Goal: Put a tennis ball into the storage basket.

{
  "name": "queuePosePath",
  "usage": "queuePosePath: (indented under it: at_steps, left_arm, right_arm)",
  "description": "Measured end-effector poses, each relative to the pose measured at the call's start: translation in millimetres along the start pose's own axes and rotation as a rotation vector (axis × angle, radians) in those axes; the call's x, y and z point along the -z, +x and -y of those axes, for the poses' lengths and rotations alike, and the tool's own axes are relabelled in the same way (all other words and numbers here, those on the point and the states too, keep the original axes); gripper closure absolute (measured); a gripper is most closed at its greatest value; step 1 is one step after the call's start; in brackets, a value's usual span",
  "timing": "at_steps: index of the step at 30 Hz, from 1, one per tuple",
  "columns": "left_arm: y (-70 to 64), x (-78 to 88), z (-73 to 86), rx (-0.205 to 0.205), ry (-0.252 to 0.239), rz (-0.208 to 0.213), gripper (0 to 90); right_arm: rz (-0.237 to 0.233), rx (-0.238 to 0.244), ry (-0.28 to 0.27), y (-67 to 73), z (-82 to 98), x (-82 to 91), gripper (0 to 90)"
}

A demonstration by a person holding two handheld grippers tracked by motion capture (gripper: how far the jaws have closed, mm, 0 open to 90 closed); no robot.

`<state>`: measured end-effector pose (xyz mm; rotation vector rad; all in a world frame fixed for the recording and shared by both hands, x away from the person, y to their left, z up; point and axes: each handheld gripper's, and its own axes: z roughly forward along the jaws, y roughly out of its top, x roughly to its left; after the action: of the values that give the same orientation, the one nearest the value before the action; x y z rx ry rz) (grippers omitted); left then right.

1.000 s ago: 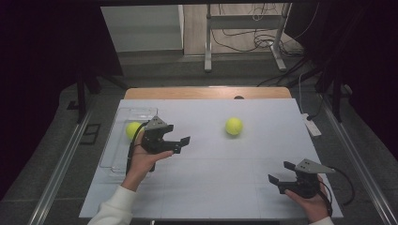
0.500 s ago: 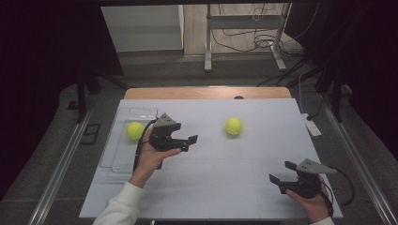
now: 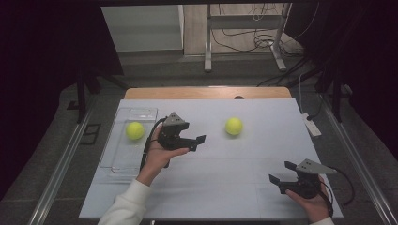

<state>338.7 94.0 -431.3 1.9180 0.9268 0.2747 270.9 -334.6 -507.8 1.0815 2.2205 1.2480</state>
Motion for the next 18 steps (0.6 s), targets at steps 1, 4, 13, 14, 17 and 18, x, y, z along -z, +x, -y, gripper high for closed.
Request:
queuePosePath:
  at_steps: [1,4,13,14,17,18]
  left_arm:
    - [-0.4,-1.1,-0.8,-0.003,0.002,0.000,15.8]
    - [-1.5,-5.0,-3.1,-0.005,0.008,0.002,15.7]
    - [-1.5,-17.8,-7.1,-0.001,0.030,0.002,15.5]
    - [-1.3,-19.2,-7.4,-0.001,0.032,0.002,15.5]
    - [-0.9,-23.5,-8.2,0.000,0.038,0.002,15.4]
    - [-0.6,-25.0,-8.5,0.001,0.042,0.002,15.5]
  right_arm:
    - [0.000,0.000,0.000,0.0,0.0,0.0,14.5]
    - [-0.003,-0.002,-0.001,-0.2,0.2,-0.1,14.5]
    - [-0.006,0.002,0.002,0.0,0.2,-0.9,14.4]
    - [-0.006,0.001,0.002,0.0,0.3,-1.0,14.4]
    - [-0.005,0.001,0.004,0.0,0.4,-1.2,14.4]
    - [-0.006,0.001,0.004,-0.1,0.4,-1.2,14.4]
